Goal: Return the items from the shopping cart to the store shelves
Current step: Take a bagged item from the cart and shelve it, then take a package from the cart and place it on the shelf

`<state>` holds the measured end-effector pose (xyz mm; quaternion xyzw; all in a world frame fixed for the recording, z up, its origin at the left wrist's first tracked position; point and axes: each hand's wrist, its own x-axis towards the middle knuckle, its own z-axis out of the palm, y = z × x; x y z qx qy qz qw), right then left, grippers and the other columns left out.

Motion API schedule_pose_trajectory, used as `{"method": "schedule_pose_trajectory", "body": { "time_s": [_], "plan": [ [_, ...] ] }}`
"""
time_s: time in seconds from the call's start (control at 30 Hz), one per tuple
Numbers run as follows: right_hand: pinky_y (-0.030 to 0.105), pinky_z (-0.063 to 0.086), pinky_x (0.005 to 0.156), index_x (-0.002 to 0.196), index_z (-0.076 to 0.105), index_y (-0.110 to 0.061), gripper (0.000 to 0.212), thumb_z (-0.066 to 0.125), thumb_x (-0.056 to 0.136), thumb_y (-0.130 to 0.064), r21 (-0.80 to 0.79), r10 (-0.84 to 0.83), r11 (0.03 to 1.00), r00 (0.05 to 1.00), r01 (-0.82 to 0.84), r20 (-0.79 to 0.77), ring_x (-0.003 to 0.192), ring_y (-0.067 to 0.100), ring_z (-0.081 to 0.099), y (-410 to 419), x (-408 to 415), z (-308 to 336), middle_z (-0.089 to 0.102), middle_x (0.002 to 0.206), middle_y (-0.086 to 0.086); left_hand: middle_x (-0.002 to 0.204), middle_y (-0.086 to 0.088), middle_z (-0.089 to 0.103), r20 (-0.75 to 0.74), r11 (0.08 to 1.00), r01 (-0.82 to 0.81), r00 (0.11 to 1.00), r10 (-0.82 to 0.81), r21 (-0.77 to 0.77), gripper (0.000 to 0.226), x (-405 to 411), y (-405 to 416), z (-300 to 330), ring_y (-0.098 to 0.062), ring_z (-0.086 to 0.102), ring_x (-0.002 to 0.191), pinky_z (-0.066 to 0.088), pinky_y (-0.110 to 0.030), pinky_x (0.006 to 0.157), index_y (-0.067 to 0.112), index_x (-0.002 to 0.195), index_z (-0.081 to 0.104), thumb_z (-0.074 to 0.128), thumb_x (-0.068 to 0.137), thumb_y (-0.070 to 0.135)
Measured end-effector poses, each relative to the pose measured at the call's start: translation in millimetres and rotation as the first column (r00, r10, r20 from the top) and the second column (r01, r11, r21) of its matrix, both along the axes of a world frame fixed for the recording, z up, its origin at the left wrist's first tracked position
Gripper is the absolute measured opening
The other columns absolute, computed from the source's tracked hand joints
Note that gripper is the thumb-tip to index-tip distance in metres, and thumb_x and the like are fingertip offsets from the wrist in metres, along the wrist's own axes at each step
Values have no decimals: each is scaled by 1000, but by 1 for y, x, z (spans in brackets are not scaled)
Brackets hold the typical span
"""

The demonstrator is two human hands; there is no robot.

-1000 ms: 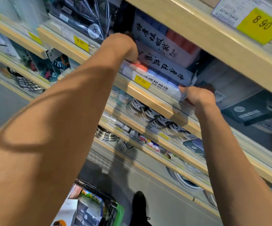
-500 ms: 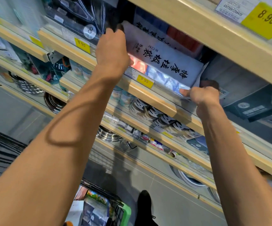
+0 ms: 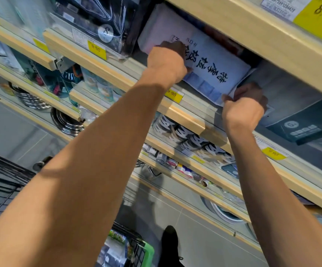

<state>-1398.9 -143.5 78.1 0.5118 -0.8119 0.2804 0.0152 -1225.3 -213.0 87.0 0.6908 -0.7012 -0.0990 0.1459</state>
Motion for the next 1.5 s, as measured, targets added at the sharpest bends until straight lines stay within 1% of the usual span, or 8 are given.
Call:
{"method": "schedule_pose_trajectory", "body": {
  "time_s": [0.37,0.5,0.67,0.83,1.0,1.17,1.33,1.5],
  "plan": [
    [35,54,85,97,71,-12,25,80,80,-28,149,41,988,998,-49,54,96,30,70,-20,5,-1,74,100,10,135,-11,61,-172,969,128,981,-92,210,57,-1,-19,-10,-34,59,121,47,-41,105,21,131,58,59,87,56],
    [30,47,77,95,65,-13,23,76,83,-29,-154,37,988,991,-16,130,89,24,65,18,13,-5,69,93,4,133,-6,63,-318,989,121,944,-88,87,45,10,-13,-12,-27,59,124,46,-29,103,25,134,59,59,93,44],
    [38,50,65,80,57,-13,12,69,82,-13,-475,370,840,917,-262,150,66,17,54,55,59,-19,60,76,3,104,6,75,-504,972,204,831,-234,-115,27,25,10,-1,-12,69,103,53,-24,91,29,105,76,60,85,22],
    [32,42,56,80,52,-16,19,68,83,-7,-532,609,765,679,-364,411,57,12,45,99,129,-38,50,66,-5,87,2,73,-677,897,-119,700,-228,-425,21,67,87,-20,-10,68,85,53,-24,79,10,92,75,60,85,21],
    [24,45,62,84,60,-10,7,67,83,-11,-324,767,623,475,-712,431,60,0,55,177,203,-97,55,68,-14,68,-11,59,-814,638,-659,575,86,-398,8,158,228,-92,-21,54,64,45,-37,61,4,81,65,62,88,5],
    [33,50,66,85,64,-12,2,62,87,-12,-61,854,288,227,-956,469,65,8,57,252,261,-162,61,72,-8,64,8,54,-834,428,-901,286,473,-67,18,230,371,-179,-3,45,58,36,-24,57,16,76,62,55,82,1],
    [37,54,75,92,69,-11,7,64,88,-14,282,807,22,183,-959,561,80,22,66,290,295,-234,67,82,1,65,8,61,-683,223,-878,-147,716,422,9,276,484,-295,-19,59,69,56,-44,75,32,62,65,61,67,39],
    [34,55,83,96,74,-11,12,65,89,-16,447,785,-77,222,-891,578,89,22,69,296,324,-299,74,91,7,93,-10,66,-429,126,-767,-208,879,629,18,289,518,-332,-20,60,88,50,-28,78,21,73,55,63,90,23]
  ]
}}
